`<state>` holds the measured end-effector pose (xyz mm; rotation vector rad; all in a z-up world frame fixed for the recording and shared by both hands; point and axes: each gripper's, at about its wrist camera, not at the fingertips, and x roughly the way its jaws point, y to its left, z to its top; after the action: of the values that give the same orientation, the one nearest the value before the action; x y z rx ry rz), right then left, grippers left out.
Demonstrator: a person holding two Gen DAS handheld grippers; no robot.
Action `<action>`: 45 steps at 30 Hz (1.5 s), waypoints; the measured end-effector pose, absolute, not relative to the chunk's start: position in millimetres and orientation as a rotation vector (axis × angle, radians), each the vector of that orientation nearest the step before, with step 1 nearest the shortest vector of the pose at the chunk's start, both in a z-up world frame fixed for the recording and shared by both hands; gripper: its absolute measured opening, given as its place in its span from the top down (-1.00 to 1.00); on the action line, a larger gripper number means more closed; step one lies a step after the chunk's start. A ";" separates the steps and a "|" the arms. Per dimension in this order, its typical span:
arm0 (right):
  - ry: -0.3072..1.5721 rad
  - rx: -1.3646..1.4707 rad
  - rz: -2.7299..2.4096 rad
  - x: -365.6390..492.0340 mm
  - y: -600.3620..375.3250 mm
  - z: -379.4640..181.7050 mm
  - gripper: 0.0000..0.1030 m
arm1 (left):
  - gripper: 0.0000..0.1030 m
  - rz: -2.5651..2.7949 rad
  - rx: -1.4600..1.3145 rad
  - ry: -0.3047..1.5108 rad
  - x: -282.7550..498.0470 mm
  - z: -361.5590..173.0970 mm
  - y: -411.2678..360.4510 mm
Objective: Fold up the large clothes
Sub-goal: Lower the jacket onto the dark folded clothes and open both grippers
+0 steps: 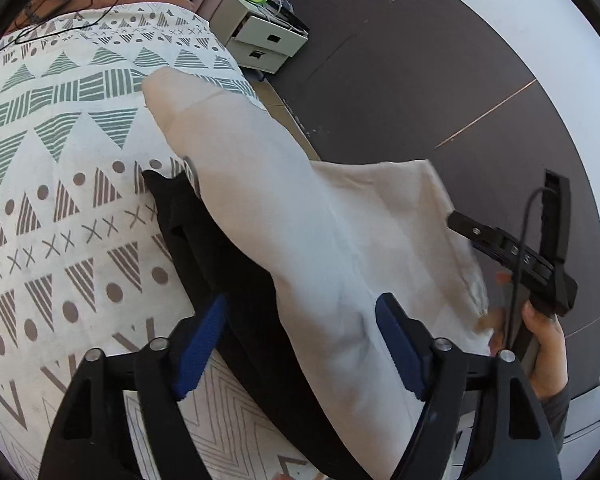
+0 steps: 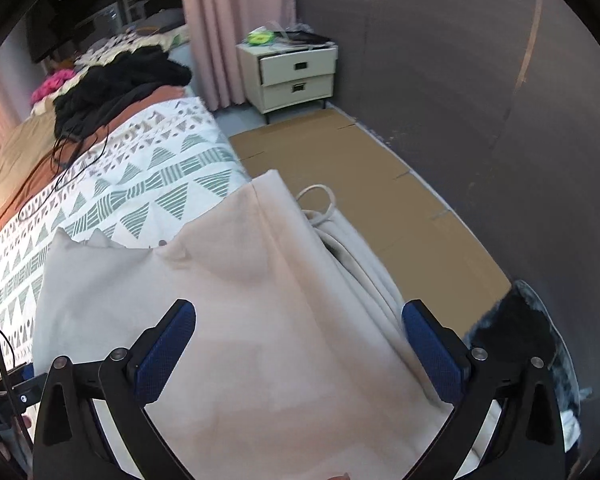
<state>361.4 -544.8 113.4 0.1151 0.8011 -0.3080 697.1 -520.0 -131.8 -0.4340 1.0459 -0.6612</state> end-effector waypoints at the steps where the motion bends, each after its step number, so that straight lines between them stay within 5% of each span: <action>1: 0.792 0.137 -0.313 345.1 -546.2 120.3 -1.00 | -0.51 -0.660 -0.423 1.036 694.4 -128.5 -518.6; 12: 0.637 0.347 -0.383 138.6 -557.4 107.7 -0.96 | -0.51 -0.682 -0.335 0.943 662.5 -97.8 -501.7; 16: 0.631 0.490 -0.368 114.3 -571.3 73.5 -0.56 | -0.43 -0.708 -0.291 0.914 654.5 -94.8 -503.5; 22: 0.599 0.698 -0.272 99.9 -598.9 50.2 -0.17 | 0.04 -0.734 -0.244 0.936 650.7 -99.6 -512.5; 26: 0.582 0.720 -0.275 104.7 -614.2 50.5 0.78 | 0.28 -0.759 -0.216 0.948 654.3 -108.4 -524.4; 28: 0.547 0.731 -0.271 102.2 -623.9 56.4 0.92 | 0.34 -0.779 -0.206 0.951 656.6 -111.6 -532.1; 45: 0.557 0.621 -0.445 102.2 -601.3 82.3 0.96 | 0.30 -0.729 -0.129 0.982 677.6 -120.9 -558.1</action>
<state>102.2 -601.3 82.3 0.6207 0.5566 -0.4455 677.6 -558.1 -120.9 -0.1288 0.9816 -0.7291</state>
